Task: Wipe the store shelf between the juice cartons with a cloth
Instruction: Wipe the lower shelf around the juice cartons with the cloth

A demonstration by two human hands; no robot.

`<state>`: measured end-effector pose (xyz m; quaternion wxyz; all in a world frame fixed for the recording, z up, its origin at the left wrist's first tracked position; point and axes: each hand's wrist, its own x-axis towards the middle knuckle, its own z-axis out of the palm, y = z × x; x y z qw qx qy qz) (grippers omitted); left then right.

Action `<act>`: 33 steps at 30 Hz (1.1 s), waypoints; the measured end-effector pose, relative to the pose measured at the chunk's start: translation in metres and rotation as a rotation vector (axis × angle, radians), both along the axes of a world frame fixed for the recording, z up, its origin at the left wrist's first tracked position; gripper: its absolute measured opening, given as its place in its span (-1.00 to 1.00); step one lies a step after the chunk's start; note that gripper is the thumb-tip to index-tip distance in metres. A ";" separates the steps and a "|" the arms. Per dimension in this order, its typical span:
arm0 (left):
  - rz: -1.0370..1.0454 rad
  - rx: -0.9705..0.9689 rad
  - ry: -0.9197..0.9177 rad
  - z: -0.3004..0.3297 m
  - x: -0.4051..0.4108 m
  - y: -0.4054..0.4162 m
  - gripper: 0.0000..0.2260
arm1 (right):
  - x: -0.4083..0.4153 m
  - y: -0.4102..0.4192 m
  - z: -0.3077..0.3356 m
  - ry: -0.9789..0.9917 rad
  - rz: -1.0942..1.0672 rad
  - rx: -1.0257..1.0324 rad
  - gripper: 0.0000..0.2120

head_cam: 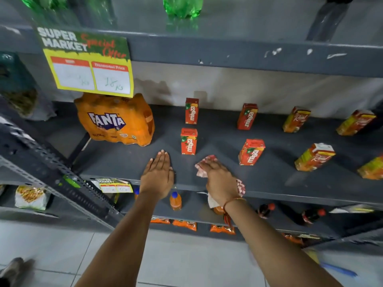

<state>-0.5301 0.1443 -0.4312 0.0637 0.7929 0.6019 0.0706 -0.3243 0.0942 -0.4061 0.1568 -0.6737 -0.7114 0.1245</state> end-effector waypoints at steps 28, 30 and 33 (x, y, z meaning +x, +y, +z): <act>0.114 0.076 -0.080 -0.002 -0.178 0.001 -0.47 | -0.172 0.047 0.002 0.069 0.129 0.057 -0.36; 0.106 0.088 -0.101 -0.002 -0.180 0.001 -0.50 | -0.187 0.030 0.007 0.099 0.321 0.051 -0.35; 0.077 0.082 -0.089 -0.004 -0.185 0.003 -0.50 | -0.190 -0.019 0.002 0.294 0.549 -0.289 -0.55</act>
